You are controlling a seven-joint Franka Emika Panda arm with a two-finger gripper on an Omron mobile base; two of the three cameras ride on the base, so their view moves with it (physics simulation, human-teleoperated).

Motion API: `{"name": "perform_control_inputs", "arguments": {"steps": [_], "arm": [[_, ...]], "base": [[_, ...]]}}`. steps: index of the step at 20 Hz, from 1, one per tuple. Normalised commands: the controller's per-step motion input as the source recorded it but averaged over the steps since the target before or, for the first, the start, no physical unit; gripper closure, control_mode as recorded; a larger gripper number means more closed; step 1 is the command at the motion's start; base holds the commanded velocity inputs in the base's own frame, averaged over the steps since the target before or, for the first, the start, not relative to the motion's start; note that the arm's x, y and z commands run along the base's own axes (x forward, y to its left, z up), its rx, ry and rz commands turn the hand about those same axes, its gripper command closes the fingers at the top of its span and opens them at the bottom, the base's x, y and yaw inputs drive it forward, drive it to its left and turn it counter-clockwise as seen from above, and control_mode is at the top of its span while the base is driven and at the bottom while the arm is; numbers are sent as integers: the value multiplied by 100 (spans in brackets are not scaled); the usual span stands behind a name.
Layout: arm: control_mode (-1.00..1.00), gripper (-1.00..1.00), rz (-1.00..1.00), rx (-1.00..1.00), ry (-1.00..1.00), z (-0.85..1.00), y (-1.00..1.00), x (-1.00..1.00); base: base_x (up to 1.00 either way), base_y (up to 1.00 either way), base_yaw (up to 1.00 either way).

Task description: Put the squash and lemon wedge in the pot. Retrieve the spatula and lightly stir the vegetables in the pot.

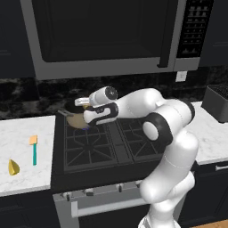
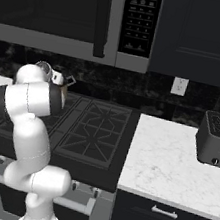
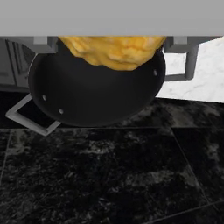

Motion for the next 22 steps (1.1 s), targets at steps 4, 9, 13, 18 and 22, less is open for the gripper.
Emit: {"name": "perform_control_inputs", "arguments": {"steps": [4,9,13,18,22], "arm": [[-100,100,0,0,4,-18,12,26],[-100,100,0,-2,0,-25,14,24],[-100,100,0,-2,0,-21,18,30],[-100,100,0,-1,1,-19,21,31],[-100,100,0,0,3,-20,24,31]], "base": [[0,0,0],[0,0,0],[0,0,0],[0,0,0],[0,0,0]]}}
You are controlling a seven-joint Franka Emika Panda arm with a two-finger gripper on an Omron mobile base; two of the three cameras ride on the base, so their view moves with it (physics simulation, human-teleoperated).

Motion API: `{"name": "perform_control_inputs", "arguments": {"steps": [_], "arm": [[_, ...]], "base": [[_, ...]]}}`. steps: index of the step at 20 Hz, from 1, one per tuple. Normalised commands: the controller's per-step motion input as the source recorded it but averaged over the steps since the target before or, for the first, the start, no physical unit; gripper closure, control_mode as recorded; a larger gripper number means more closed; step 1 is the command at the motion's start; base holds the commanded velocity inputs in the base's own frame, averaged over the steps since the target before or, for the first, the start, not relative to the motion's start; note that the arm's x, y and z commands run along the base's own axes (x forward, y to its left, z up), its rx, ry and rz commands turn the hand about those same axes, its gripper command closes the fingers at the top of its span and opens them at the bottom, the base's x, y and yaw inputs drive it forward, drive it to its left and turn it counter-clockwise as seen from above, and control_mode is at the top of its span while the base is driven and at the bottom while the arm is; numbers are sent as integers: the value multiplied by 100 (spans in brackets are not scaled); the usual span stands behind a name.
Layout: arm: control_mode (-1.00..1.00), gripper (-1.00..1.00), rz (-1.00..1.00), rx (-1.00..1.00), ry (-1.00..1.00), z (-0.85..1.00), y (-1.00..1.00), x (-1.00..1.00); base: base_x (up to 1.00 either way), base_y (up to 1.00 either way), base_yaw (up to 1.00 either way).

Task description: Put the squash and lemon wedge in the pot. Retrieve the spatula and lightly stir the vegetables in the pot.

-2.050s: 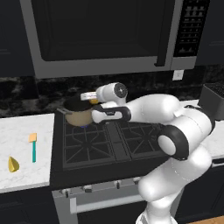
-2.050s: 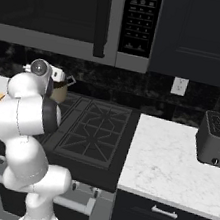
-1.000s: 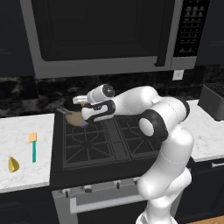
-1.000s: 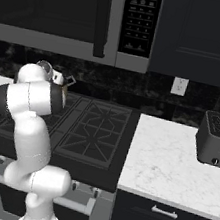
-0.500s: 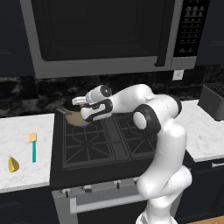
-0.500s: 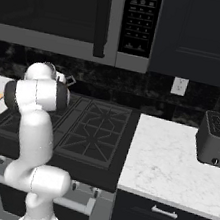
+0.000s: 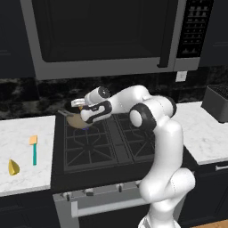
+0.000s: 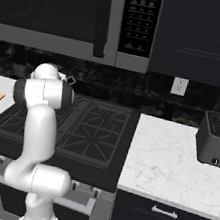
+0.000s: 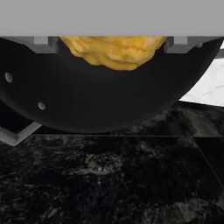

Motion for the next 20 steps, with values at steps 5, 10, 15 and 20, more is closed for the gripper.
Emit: {"name": "perform_control_inputs", "arguments": {"steps": [5,10,15,20], "arm": [[-100,100,0,-1,1,-25,21,34],[-100,100,0,0,1,-16,14,24],[-100,-100,0,0,0,-16,18,0],[-100,-100,0,0,0,-20,14,0]], "base": [[0,0,0],[0,0,0],[0,0,0],[0,0,0]]}}
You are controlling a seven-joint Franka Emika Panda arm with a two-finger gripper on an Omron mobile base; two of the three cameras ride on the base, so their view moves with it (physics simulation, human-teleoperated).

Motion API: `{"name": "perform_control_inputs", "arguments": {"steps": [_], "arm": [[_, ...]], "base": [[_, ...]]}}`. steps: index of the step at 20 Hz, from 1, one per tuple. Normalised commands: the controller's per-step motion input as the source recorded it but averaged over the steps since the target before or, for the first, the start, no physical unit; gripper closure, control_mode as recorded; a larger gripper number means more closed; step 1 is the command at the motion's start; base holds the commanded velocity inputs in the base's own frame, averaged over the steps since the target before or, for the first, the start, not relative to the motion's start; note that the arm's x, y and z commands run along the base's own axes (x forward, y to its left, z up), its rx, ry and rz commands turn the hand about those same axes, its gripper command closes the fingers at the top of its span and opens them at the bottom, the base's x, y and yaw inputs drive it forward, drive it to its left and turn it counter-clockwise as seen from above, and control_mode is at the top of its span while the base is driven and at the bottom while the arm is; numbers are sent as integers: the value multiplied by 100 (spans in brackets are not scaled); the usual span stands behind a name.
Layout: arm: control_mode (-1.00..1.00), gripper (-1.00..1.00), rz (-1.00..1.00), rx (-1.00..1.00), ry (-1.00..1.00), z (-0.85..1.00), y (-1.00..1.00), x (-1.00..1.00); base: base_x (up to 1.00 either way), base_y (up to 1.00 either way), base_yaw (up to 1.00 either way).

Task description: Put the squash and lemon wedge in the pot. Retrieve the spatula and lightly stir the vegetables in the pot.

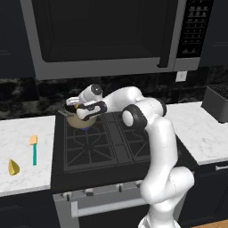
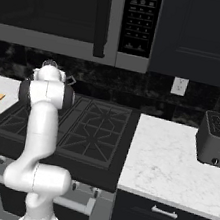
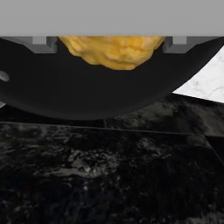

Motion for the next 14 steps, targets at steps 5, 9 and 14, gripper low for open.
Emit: {"name": "perform_control_inputs", "arguments": {"steps": [5,9,14], "arm": [[-100,-100,0,0,0,-34,0,0],[-100,-100,0,0,2,-41,0,0],[-100,-100,0,0,1,-19,0,0]], "base": [[0,0,0],[0,0,0],[0,0,0]]}}
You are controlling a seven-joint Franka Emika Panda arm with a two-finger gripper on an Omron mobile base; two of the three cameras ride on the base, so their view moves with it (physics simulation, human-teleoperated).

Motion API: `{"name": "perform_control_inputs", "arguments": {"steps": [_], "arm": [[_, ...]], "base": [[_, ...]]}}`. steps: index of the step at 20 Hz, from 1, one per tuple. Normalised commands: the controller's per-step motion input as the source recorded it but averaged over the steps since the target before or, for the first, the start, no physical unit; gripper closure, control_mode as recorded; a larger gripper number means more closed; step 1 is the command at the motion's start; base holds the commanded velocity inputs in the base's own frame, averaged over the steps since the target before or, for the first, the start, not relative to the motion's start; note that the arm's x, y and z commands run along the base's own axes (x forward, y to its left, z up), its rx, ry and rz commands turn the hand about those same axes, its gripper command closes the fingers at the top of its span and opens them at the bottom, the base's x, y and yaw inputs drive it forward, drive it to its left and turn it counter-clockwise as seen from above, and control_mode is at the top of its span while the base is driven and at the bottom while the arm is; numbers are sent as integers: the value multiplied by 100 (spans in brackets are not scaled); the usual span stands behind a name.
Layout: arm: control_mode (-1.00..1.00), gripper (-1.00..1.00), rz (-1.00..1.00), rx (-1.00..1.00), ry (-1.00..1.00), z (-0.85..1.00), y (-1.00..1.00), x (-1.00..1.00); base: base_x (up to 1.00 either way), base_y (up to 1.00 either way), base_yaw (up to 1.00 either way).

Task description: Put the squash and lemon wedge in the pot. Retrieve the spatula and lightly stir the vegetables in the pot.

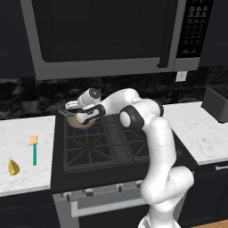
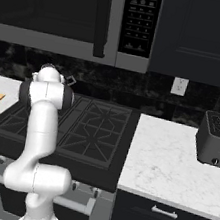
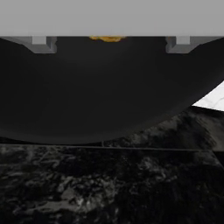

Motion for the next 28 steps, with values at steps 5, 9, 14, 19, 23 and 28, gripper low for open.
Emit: {"name": "perform_control_inputs", "arguments": {"steps": [5,9,14,19,23,28], "arm": [[-100,-100,0,0,0,0,0,-10],[-100,-100,0,0,-8,0,0,-23],[-100,-100,0,0,-22,18,0,-20],[-100,-100,0,2,-19,31,0,-33],[-100,-100,-1,4,-3,44,1,-83],[-100,-100,0,5,0,96,0,-100]], "base": [[0,0,0],[0,0,0],[0,0,0],[0,0,0],[0,0,0],[0,0,0]]}}
